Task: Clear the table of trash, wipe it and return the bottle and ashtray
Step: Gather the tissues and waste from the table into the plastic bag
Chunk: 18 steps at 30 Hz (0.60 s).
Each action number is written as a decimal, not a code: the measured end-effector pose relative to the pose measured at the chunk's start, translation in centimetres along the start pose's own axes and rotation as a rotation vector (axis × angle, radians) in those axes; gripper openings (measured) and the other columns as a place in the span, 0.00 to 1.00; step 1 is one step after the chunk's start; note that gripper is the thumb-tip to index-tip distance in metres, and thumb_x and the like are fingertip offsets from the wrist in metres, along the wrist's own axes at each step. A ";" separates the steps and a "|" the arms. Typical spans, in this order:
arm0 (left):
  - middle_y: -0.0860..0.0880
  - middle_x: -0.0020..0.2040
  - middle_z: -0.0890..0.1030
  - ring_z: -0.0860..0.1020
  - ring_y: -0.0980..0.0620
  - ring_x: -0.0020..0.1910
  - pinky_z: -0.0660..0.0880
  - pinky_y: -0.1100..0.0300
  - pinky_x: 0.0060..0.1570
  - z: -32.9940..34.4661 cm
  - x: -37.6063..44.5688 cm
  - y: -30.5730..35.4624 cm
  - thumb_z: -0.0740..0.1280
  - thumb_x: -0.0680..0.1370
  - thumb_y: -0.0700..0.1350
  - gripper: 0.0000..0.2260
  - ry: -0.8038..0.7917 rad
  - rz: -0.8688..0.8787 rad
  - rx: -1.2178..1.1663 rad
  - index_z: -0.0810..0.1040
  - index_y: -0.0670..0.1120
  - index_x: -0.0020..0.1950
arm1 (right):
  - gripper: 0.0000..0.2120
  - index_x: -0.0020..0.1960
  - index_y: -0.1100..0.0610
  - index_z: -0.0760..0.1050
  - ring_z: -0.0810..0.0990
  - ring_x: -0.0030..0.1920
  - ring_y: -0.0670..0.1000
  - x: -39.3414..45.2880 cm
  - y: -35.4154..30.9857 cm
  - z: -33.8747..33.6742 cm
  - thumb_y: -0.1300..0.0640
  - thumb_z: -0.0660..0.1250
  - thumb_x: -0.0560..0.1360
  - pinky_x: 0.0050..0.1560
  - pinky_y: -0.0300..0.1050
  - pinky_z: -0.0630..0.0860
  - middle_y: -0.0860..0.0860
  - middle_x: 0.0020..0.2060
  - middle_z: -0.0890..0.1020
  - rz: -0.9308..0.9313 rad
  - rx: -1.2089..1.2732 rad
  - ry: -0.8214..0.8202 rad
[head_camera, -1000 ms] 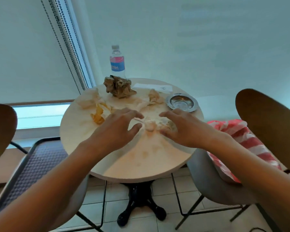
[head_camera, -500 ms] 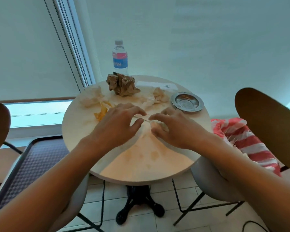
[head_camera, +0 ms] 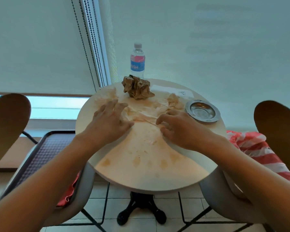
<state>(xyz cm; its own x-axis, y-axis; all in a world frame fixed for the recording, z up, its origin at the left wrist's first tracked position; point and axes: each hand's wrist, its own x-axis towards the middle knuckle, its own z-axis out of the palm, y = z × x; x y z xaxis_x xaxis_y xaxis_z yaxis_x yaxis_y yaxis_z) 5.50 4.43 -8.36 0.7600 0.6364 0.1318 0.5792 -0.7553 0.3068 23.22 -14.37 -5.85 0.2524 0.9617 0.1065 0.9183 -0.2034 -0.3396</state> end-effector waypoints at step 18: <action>0.47 0.55 0.75 0.75 0.45 0.55 0.74 0.51 0.58 -0.4 0.6 -1.0 0.70 0.67 0.56 0.21 0.014 0.039 -0.109 0.78 0.52 0.58 | 0.09 0.59 0.47 0.79 0.78 0.49 0.49 0.5 -0.3 -0.4 0.53 0.66 0.79 0.55 0.50 0.79 0.48 0.55 0.78 0.005 0.023 0.044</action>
<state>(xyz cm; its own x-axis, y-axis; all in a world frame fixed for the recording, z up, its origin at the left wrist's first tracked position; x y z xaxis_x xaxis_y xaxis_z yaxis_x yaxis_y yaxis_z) 5.30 5.59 -8.24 0.7766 0.6098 0.1581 0.5135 -0.7582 0.4019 23.21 -13.90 -5.30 0.2705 0.9516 0.1460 0.9100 -0.2032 -0.3615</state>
